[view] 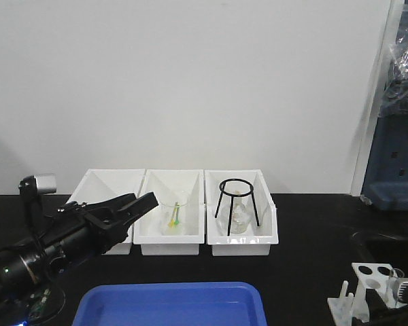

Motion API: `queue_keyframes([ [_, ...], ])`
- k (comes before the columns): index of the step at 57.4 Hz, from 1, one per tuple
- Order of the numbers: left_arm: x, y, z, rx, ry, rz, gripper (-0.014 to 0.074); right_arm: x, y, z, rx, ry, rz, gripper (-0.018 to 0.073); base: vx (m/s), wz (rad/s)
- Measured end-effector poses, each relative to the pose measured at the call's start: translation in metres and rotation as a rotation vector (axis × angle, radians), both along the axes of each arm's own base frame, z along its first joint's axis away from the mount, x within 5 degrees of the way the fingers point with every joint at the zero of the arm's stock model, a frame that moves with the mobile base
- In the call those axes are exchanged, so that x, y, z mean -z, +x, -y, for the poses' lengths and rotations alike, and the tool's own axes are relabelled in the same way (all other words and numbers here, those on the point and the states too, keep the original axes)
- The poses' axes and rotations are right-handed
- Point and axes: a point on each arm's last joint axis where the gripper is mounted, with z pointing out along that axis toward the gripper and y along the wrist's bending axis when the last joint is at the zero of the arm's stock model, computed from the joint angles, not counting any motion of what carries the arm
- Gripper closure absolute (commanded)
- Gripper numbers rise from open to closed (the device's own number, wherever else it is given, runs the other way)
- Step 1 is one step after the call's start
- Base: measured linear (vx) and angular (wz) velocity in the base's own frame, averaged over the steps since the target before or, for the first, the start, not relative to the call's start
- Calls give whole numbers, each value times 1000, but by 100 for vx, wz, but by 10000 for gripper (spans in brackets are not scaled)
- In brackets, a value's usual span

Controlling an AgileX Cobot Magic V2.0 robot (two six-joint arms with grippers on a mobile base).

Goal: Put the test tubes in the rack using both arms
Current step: 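Lower the test tube into a rack hole and open the right gripper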

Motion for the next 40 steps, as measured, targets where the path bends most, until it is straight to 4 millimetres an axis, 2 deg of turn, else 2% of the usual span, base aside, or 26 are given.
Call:
queue_keyframes([
  [13,0,0,0,-1,1,0,99,-3,-1,1,10,5,9,-15,0,0],
  [23,1,0,0,-4,5,-4,99,-23,-5,1,7,11,72,-15,0,0],
  [32,3,2,-1,-21,25,-24,99,-54,-14,-2,-32,-8,95,-15,0,0],
  [36,5,2,-2,-32,36,-36,99,-75,-16,-3,-56,-26,108,-15,0,0],
  [40,5,3,-2,-37,40,-41,99,-105,-19,-5,-78,-38,135,-15,0,0],
])
